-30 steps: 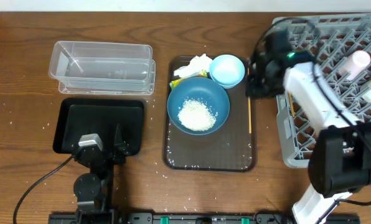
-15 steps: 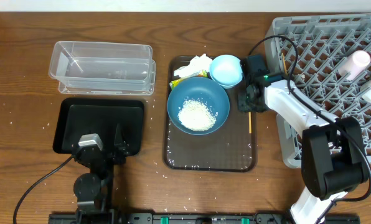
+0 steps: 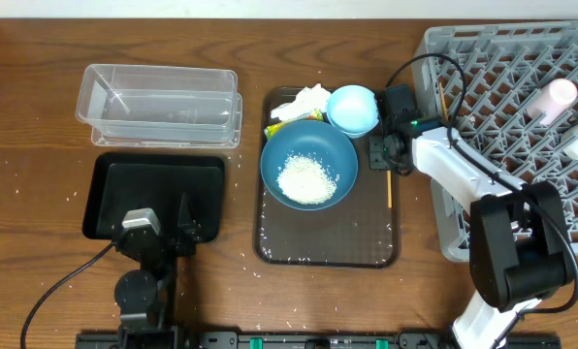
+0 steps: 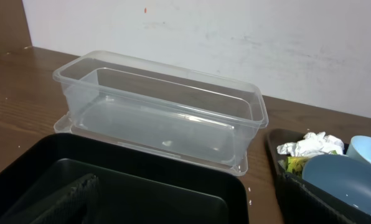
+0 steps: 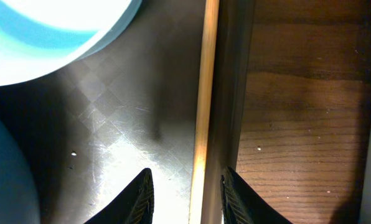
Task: Sort waste into correct bins and load items into the dishwasher rack
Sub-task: 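Return the right gripper to grasp the remaining chopstick, then carry the chopstick to the rack and insert it upright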
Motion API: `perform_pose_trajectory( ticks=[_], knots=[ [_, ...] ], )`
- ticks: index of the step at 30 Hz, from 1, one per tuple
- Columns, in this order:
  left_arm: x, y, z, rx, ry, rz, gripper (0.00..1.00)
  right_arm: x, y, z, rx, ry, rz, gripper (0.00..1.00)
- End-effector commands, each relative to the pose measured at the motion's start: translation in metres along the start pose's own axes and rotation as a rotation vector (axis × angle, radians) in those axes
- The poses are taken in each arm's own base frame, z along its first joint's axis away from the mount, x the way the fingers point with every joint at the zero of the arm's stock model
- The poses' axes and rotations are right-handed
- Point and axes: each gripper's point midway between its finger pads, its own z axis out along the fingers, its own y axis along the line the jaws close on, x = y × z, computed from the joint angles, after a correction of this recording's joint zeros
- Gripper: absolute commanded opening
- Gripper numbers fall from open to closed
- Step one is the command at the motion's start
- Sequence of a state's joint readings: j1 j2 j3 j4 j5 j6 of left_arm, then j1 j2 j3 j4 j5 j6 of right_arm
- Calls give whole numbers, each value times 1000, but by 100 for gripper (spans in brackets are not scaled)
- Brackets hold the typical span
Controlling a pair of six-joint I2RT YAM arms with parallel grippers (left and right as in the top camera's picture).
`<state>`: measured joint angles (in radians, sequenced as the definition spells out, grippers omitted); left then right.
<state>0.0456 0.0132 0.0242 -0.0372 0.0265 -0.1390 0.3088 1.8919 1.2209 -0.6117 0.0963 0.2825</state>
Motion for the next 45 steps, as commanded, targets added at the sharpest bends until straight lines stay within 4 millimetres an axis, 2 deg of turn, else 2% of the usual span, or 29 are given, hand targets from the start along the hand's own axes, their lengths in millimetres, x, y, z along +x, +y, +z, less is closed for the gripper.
perform_pose_trajectory(
  ticks=[1,7,16,19,23,24,28,33,37,40,42,45],
  knots=[
    [16,8,1,-35,45,-11,92,5,4,4,-8,16,13,33],
    [16,8,1,-35,45,-11,92,5,2,9,3,16,20,32],
    [16,8,1,-35,45,-11,92,19,0,31,22,77,25,31],
    [16,8,1,-35,45,-11,92,18,3,30,8,76,26,25],
    [16,8,1,-35,45,-11,92,13,10,25,-29,75,33,3],
    [16,8,1,-35,45,-11,92,11,10,23,-29,73,39,1],
    [16,8,1,-35,45,-11,92,-8,4,2,-33,39,67,1],
    [16,8,1,-35,45,-11,92,-48,-17,-46,-38,-56,106,1],
    [16,8,1,-35,45,-11,92,-84,-48,-97,-32,-189,75,1],
    [16,8,1,-35,45,-11,92,-103,-75,-129,-15,-289,83,1],
    [16,8,1,-35,45,-11,92,-114,-94,-144,-1,-355,99,1],
    [16,8,1,-35,45,-11,92,-127,-116,-152,5,-416,113,1]
  ],
)
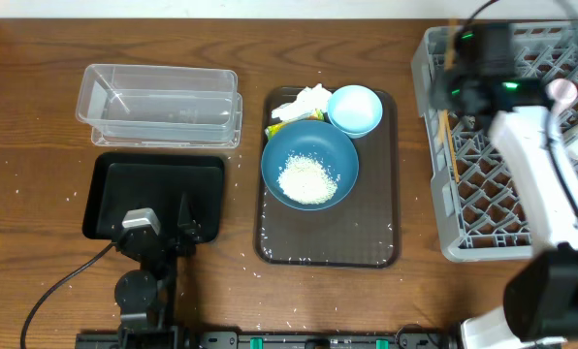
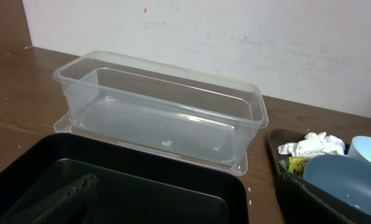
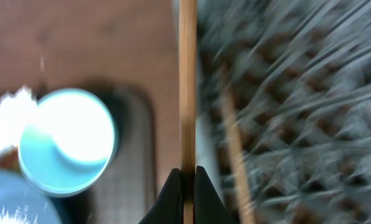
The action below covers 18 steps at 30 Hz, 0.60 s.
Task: Sort waste into correct bins and load items into the dishwasher rack
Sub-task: 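Carry the chopstick to the rack and insert it upright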
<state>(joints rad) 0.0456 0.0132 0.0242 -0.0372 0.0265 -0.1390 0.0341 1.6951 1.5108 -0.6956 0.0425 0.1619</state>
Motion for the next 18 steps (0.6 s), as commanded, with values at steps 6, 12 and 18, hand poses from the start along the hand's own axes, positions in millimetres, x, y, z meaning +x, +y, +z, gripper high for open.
perform_pose_trajectory(
  ticks=[6,12,18],
  knots=[
    [16,8,1,-35,45,-11,92,-12,-35,17,25,-35,-33,1],
    [16,8,1,-35,45,-11,92,0,-40,52,32,13,-54,1],
    [16,8,1,-35,45,-11,92,10,-33,67,-8,50,-54,25]
  ],
)
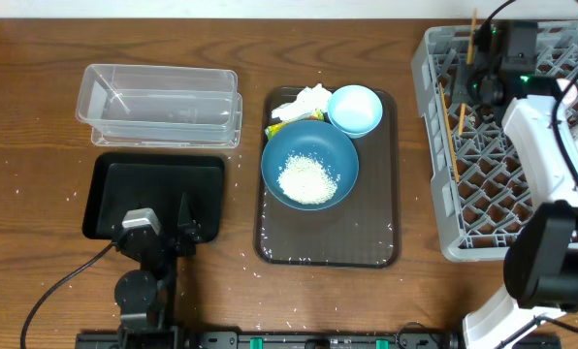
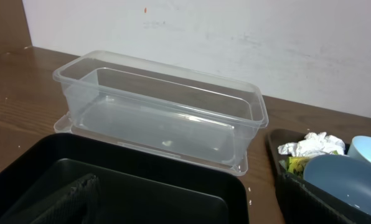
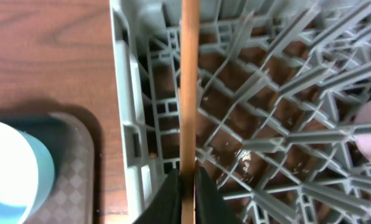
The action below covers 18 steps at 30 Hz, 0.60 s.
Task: Sort waste into correct bins and load items into the dishwasher rack
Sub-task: 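Carry the chopstick to the rack and insert it upright, then move the right gripper to the light-blue bowl on the brown tray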
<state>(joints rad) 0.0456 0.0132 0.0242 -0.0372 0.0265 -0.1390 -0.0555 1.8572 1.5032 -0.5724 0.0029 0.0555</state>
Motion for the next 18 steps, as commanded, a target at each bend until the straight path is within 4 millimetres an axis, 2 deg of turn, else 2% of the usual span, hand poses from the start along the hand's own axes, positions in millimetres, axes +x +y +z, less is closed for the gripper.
perform_pose_trajectory(
  ticks=[1,2,3,5,8,11,18],
  knots=[
    [16,8,1,-35,45,-11,92,1,4,1,-29,4,-17,40],
    [16,8,1,-35,45,-11,92,1,4,1,-29,3,-17,58],
    [16,8,1,-35,45,-11,92,1,4,1,-29,4,-17,67],
    [16,8,1,-35,45,-11,92,4,5,1,-34,13,-16,76],
    [16,8,1,-35,45,-11,92,9,10,0,-67,36,0,80],
    [16,8,1,-35,45,-11,92,12,28,-3,-168,52,2,81],
    [16,8,1,-35,45,-11,92,17,89,-23,-517,93,58,83]
  ],
)
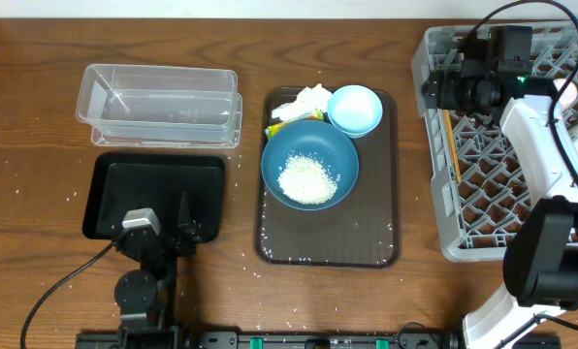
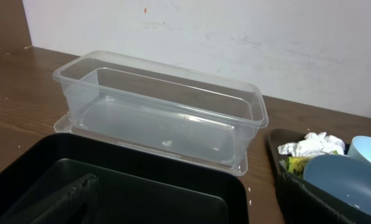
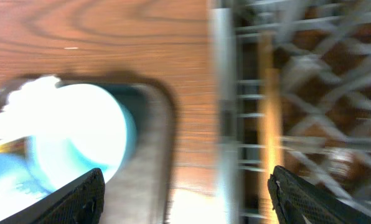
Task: Sort waste into correct bins and load items into the dishwasher rack
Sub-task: 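Move the right gripper to the light-blue bowl on the brown tray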
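My right gripper (image 1: 445, 85) (image 3: 192, 199) hangs open and holds nothing, over the left rim of the grey dishwasher rack (image 1: 434, 208). Wooden chopsticks (image 1: 452, 145) (image 3: 269, 106) lie in the rack's left column, just right of that rim. On the brown tray (image 1: 376, 233) stand a large blue bowl of rice (image 1: 308, 165) and a small light-blue bowl (image 1: 355, 109) (image 3: 79, 137). Beside them are crumpled tissue (image 1: 308, 97) and a yellow wrapper (image 1: 281, 126). My left gripper (image 1: 163, 233) rests open over the black bin (image 1: 158, 189); only one of its fingers (image 2: 67, 199) shows.
A clear plastic container (image 1: 158, 102) (image 2: 160, 118) stands behind the black bin at the left. A pink cup (image 1: 561, 92) and a white item sit in the rack's right part. Rice grains are scattered on the tray and table.
My right gripper was shut on a chopstick above the rack. It is now open with nothing in it, the chopstick lies in the rack, and the gripper has shifted left to the rim.
At first my right gripper was open around a chopstick lying on the tray's right edge. It was then shut on that chopstick above the rack's left side, then further over the rack. Now the chopstick lies in the rack, released. My left arm stayed still.
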Motion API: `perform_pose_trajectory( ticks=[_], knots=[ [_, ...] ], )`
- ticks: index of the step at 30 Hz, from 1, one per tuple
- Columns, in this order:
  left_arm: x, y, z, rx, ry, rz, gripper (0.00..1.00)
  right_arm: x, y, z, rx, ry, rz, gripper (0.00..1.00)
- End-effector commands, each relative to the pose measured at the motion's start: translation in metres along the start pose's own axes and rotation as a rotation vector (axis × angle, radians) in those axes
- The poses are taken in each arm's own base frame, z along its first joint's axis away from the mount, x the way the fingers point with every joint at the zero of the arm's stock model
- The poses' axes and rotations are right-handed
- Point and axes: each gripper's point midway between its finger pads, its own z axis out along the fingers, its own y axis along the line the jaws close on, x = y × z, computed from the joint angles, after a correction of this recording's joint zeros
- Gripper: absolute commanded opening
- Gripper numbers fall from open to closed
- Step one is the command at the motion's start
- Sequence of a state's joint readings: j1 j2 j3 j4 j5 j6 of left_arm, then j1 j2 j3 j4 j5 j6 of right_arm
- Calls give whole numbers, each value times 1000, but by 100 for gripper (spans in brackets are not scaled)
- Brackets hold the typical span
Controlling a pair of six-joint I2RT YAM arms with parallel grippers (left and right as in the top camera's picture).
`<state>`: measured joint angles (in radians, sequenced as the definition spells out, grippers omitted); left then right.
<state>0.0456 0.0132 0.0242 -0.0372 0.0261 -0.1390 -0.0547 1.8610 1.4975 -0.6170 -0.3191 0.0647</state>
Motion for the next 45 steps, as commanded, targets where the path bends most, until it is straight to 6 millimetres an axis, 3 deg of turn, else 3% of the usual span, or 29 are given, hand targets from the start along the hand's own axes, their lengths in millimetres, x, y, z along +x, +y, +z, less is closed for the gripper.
perform_pose_trajectory(
  ticks=[1,11,15,21,25,29,36,45],
  knots=[
    [16,8,1,-35,46,-11,92,3,50,-5,-239,25,35,83],
    [16,8,1,-35,46,-11,92,37,133,15,-257,108,-134,78],
    [16,8,1,-35,46,-11,92,53,151,25,-150,122,-203,82],
    [16,8,1,-35,46,-11,92,65,159,30,19,111,-208,89],
    [16,8,1,-35,46,-11,92,55,151,30,108,58,-226,91],
    [16,8,1,-35,46,-11,92,37,153,36,107,-19,-222,86],
    [16,8,1,-35,46,-11,92,17,169,66,53,-124,-220,72],
    [16,8,1,-35,46,-11,92,36,170,117,45,-99,-141,70]
  ],
)
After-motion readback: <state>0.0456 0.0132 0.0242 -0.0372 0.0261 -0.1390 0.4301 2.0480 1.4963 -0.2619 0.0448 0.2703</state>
